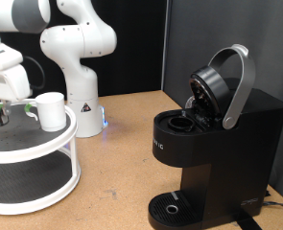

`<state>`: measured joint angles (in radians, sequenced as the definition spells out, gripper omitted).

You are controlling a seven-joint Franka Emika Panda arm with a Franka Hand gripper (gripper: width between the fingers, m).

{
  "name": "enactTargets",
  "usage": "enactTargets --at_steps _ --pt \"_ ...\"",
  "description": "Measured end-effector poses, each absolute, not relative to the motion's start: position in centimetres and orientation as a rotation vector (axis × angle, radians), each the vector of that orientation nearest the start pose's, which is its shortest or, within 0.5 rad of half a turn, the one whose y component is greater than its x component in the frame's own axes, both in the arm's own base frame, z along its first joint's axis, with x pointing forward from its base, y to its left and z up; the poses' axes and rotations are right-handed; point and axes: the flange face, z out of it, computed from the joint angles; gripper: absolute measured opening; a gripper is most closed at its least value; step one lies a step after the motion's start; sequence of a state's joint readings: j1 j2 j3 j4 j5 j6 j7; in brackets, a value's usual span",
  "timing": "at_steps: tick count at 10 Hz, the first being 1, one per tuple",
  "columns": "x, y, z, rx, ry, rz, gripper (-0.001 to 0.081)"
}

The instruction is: Make a cup of coffee with the keurig machine

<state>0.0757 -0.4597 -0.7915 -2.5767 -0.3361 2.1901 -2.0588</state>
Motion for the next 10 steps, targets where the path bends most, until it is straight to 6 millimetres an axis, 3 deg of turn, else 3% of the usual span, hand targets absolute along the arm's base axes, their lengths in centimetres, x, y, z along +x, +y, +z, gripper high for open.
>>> enactTargets --at_steps 3,5,7,10 --pt "30.7 -27.8 40.1 2.194 2.295 0.086 0.0467" --pt "30.6 -27.6 39.8 2.231 2.289 0.102 0.0467" --pt "30.7 -26.7 40.1 2.450 2.171 0.198 0.0467" --pt "32.6 -24.4 42.4 2.761 1.852 0.415 0.0467"
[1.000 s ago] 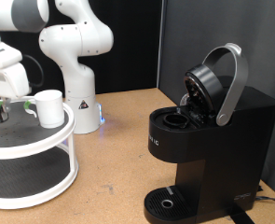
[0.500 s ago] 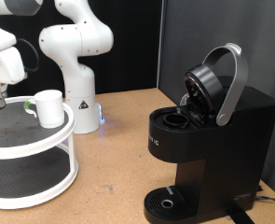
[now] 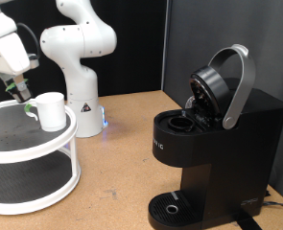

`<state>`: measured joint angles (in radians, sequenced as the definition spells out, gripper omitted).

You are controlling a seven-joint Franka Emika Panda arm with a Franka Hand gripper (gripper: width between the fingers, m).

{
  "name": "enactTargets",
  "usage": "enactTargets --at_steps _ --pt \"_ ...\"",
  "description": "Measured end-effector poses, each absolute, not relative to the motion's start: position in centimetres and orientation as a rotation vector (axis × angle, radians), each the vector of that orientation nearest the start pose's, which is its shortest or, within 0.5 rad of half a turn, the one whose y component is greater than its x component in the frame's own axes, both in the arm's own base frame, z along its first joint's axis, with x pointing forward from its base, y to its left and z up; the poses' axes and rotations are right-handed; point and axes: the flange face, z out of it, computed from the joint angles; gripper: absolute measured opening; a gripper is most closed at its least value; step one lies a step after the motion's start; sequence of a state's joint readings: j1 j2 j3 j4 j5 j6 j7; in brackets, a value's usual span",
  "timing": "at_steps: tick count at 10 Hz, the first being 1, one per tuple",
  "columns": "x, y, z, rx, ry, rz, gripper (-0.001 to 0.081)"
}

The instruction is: Make a cup of coffee with the keurig machine

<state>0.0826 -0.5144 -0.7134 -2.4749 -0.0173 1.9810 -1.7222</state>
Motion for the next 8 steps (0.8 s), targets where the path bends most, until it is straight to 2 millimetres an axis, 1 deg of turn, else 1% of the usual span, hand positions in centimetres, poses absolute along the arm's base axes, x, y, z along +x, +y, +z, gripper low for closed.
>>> enactTargets --at_steps 1,2,3,4,6,8 --pt "33.7 -23.6 43.4 -2.492 -1.520 -0.424 0.0467" --pt "34.2 -23.3 43.7 -2.547 -1.439 -0.447 0.0467" --pt "34.0 -23.2 43.6 -2.526 -1.471 -0.437 0.0467" --pt "34.0 -23.1 43.5 -2.512 -1.464 -0.440 0.0467" --pt "34.4 -21.8 43.3 -2.453 -1.296 -0.538 0.0467" --pt "35.9 -19.9 43.6 -2.409 -1.166 -0.603 0.0467"
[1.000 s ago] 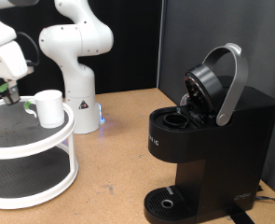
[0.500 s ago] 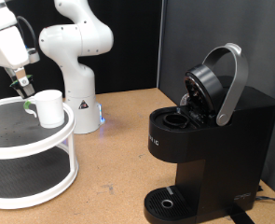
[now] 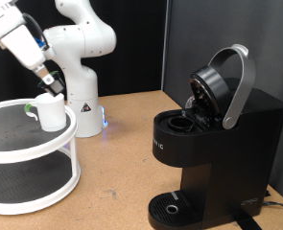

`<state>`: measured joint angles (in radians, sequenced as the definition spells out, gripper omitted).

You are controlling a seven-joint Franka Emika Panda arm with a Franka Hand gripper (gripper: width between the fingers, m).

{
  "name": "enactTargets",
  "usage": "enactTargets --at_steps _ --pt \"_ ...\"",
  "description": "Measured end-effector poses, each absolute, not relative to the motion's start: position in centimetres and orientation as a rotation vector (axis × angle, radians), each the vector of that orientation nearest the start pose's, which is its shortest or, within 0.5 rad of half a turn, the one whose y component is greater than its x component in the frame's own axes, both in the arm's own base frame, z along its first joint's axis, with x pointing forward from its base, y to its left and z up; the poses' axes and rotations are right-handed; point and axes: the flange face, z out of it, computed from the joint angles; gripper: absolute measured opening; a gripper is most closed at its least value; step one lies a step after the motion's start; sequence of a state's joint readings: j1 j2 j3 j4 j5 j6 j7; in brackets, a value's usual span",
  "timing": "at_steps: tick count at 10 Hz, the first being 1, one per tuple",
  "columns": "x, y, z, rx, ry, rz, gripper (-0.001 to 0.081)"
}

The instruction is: Make a cup of coffee with the keurig machine

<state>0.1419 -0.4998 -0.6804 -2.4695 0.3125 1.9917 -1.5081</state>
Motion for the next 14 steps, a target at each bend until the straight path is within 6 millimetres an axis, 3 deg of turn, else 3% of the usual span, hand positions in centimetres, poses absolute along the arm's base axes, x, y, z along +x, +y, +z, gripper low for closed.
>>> enactTargets --at_steps 2,6,11,14 --pt "37.5 -18.2 44.1 -2.440 -1.089 -0.653 0.0467" --pt "37.2 -17.7 44.8 -2.291 -1.076 -0.506 0.0467" --pt "41.6 -14.2 47.9 -2.198 -1.038 -0.509 0.0467" --pt "41.0 -14.3 47.7 -2.159 -1.022 -0.491 0.0467"
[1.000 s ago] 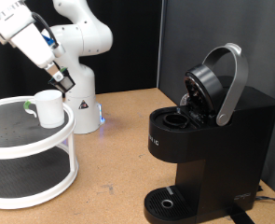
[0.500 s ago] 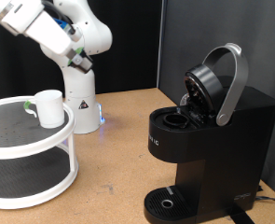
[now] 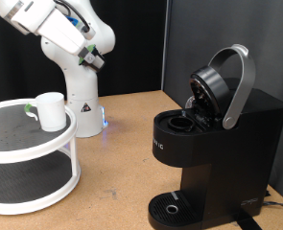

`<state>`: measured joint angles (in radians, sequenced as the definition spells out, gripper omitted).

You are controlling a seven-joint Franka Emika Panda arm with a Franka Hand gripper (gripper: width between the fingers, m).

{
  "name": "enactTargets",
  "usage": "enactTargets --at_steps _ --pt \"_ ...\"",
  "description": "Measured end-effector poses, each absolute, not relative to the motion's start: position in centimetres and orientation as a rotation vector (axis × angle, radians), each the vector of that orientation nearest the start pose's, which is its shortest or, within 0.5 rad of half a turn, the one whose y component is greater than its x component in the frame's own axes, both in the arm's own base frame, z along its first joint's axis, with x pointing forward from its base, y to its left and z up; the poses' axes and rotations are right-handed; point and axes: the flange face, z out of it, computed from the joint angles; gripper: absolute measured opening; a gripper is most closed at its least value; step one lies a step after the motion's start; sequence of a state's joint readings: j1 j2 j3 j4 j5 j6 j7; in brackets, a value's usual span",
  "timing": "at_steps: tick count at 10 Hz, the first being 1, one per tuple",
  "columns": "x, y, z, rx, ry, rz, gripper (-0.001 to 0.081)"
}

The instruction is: Make a cup of coffee with the keurig machine

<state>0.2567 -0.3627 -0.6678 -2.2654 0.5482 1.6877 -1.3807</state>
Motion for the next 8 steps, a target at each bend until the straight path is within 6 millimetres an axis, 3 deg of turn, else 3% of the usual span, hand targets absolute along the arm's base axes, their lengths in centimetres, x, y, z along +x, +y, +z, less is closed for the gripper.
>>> enactTargets --at_steps 2,8 --pt "42.1 -13.1 48.4 -2.173 -0.945 -0.544 0.0467" --pt "45.9 -5.7 49.9 -2.213 -0.898 -0.604 0.0467"
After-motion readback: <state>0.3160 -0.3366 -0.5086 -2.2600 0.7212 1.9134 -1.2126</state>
